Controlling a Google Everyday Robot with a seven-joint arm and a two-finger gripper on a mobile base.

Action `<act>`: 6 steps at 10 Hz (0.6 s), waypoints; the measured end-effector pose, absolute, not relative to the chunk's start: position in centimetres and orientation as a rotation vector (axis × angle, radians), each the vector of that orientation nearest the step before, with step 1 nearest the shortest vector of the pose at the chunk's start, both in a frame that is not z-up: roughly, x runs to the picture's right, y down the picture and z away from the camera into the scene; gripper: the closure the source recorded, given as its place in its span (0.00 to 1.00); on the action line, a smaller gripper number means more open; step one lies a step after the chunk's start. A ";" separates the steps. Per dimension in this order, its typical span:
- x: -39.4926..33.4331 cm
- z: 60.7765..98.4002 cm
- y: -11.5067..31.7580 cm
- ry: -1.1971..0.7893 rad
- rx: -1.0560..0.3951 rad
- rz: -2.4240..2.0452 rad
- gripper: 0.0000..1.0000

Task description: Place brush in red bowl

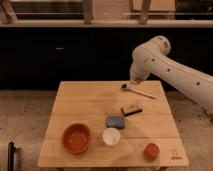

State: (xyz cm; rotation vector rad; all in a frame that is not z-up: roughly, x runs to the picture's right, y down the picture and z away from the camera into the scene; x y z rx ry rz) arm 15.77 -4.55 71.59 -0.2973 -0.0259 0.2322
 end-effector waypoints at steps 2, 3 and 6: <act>19.5 72.7 -4.1 -0.019 -0.285 0.262 0.34; 21.7 73.3 -3.9 -0.018 -0.284 0.273 0.25; 26.8 75.7 -3.2 -0.020 -0.293 0.301 0.20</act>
